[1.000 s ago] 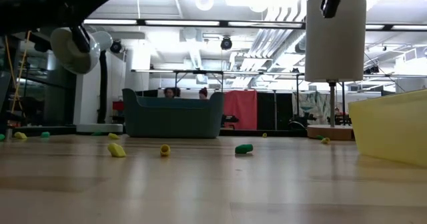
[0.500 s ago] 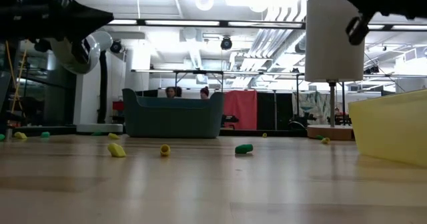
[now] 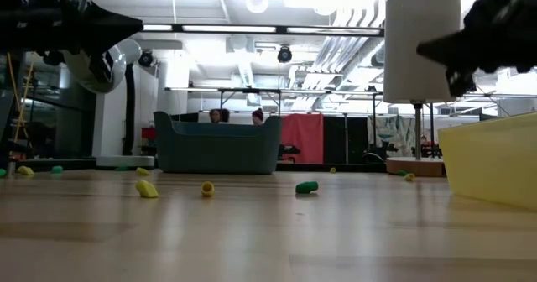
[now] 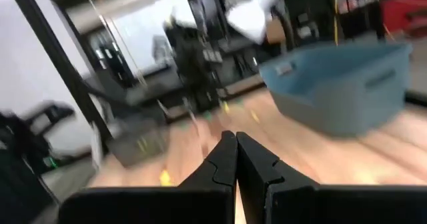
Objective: Sort crayons
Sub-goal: Return to Home Position
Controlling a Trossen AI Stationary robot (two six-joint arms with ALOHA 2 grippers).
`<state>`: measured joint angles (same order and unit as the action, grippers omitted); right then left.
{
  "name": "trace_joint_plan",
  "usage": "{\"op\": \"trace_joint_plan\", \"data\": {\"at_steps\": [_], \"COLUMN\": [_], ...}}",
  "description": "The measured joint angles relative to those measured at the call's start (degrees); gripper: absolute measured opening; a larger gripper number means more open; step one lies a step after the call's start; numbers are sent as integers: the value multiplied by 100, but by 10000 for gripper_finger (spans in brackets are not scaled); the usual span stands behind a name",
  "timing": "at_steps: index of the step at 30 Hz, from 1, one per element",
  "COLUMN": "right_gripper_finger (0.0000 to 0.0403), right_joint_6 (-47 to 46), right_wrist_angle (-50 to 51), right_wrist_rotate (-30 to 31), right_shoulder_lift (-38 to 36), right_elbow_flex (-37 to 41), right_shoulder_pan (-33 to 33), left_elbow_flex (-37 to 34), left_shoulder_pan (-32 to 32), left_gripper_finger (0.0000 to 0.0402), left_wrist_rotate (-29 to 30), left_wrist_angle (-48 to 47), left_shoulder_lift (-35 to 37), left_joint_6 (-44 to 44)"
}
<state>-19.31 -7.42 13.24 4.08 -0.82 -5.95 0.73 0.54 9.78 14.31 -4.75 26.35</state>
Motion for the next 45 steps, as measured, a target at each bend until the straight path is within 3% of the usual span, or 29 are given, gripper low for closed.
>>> {"op": "trace_joint_plan", "data": {"at_steps": [3,45], "right_gripper_finger": [0,0], "right_joint_6": [1,-11], "right_wrist_angle": [568,592], "right_wrist_rotate": [24,-63], "right_shoulder_lift": [9,44], "right_elbow_flex": [-6,-22], "right_shoulder_pan": [0,-3], "left_elbow_flex": [1,1], "left_shoulder_pan": [0,-2], "left_gripper_finger": [1,1], "left_wrist_rotate": [0,0], "left_wrist_angle": [2,7], "left_shoulder_lift": [0,0], "left_joint_6": [0,2]}}
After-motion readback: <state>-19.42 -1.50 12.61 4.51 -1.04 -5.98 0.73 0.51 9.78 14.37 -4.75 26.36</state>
